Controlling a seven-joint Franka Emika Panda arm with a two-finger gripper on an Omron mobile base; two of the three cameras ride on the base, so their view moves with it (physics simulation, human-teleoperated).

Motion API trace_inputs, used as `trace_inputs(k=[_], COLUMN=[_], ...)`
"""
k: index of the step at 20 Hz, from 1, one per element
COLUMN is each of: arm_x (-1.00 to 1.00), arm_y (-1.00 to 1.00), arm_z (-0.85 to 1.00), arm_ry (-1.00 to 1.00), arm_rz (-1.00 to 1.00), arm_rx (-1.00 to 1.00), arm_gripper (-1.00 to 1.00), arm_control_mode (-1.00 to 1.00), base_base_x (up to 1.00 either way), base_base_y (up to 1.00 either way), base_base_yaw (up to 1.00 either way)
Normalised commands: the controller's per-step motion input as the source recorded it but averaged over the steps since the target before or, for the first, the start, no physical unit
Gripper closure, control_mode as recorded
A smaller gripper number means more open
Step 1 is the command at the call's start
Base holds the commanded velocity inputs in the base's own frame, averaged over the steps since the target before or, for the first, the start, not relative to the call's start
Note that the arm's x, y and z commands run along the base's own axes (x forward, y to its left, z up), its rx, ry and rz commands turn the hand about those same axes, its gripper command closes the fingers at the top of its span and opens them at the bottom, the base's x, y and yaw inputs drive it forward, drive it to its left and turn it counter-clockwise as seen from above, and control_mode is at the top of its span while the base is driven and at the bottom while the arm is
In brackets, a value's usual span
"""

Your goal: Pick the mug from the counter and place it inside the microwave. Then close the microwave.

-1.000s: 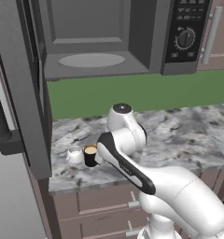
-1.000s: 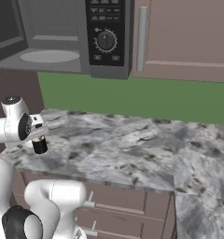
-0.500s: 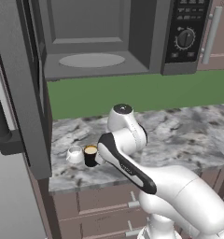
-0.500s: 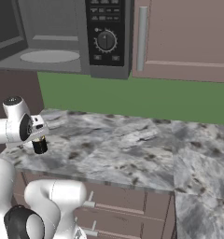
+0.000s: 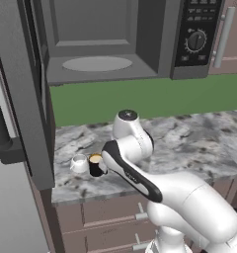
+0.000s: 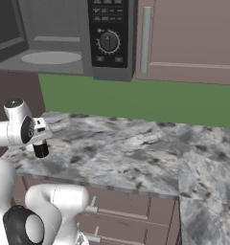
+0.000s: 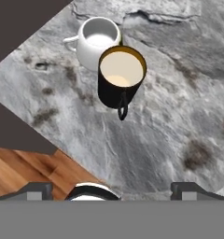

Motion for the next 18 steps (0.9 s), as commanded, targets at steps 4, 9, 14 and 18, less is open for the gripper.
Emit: trace_inputs(k=[4,9,14,18], arm_x=[0.12,0.3,0.04,0.0], arm_y=[0.0,0.0,0.0,0.0], arm_z=[0.0,0.0,0.0,0.0], arm_ry=[0.0,0.0,0.0,0.0], arm_rz=[-0.05,-0.04,-0.03,-0.01], arm_rx=[0.0,0.0,0.0,0.0], arm_gripper=[-1.0,-1.0,-1.0,-1.0], arm_control_mode=[-1.0,-1.0,-1.0,-1.0], base_base_x=[0.0,0.0,0.0,0.0], base_base_y=[0.0,0.0,0.0,0.0], base_base_yaw=[0.0,0.0,0.0,0.0])
